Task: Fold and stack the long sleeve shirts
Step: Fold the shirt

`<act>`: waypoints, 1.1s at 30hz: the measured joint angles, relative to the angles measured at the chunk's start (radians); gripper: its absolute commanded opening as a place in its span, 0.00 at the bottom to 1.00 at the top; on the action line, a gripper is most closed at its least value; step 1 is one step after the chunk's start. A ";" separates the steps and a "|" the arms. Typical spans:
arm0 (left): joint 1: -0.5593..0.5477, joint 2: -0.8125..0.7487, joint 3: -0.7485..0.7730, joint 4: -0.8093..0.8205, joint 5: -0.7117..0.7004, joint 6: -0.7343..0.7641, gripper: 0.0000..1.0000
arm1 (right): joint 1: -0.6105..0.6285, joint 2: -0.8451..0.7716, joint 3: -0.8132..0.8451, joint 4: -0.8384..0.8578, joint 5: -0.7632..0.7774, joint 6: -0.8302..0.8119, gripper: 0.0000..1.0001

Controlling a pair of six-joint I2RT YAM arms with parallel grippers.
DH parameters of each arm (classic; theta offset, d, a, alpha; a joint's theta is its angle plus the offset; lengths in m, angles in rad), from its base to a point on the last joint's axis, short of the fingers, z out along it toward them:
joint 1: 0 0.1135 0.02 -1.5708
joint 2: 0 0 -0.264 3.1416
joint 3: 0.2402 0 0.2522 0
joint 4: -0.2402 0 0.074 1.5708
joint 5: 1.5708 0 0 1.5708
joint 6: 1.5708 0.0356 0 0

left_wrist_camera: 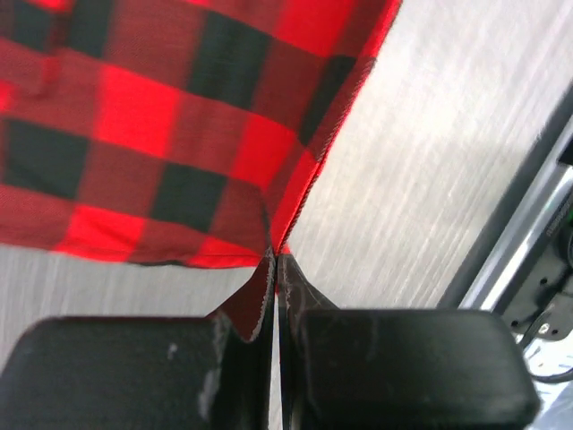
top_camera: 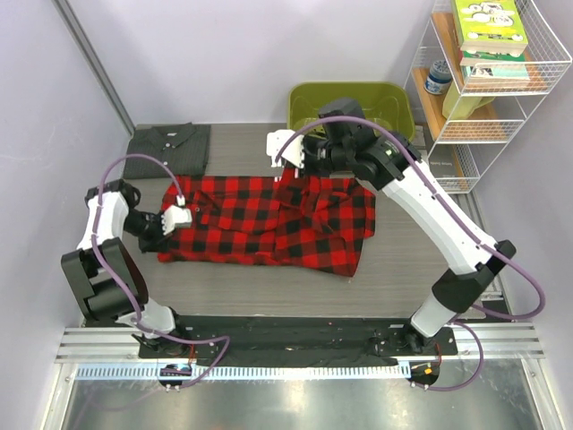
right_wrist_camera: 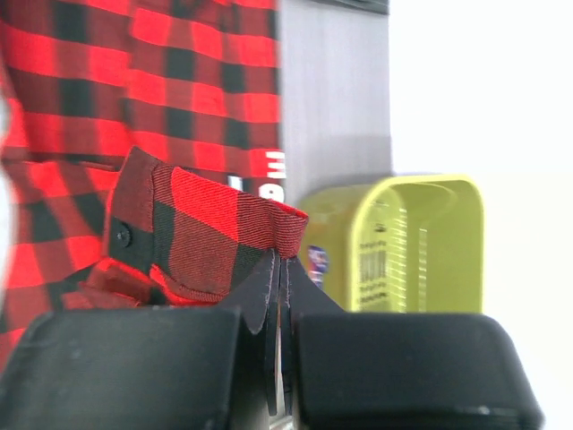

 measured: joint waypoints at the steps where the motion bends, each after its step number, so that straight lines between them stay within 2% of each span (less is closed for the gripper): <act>1: -0.001 0.011 0.019 0.006 0.008 -0.019 0.00 | -0.011 0.014 0.017 0.002 0.000 -0.012 0.01; 5: -0.014 0.065 0.110 0.037 0.045 -0.119 0.00 | -0.058 0.085 0.088 0.010 -0.007 -0.071 0.01; 16: -0.087 0.131 0.134 0.180 0.042 -0.308 0.00 | -0.134 0.259 0.255 0.054 -0.049 -0.217 0.01; 33: -0.102 0.227 0.190 0.275 0.022 -0.380 0.01 | -0.165 0.309 0.256 0.080 -0.090 -0.279 0.01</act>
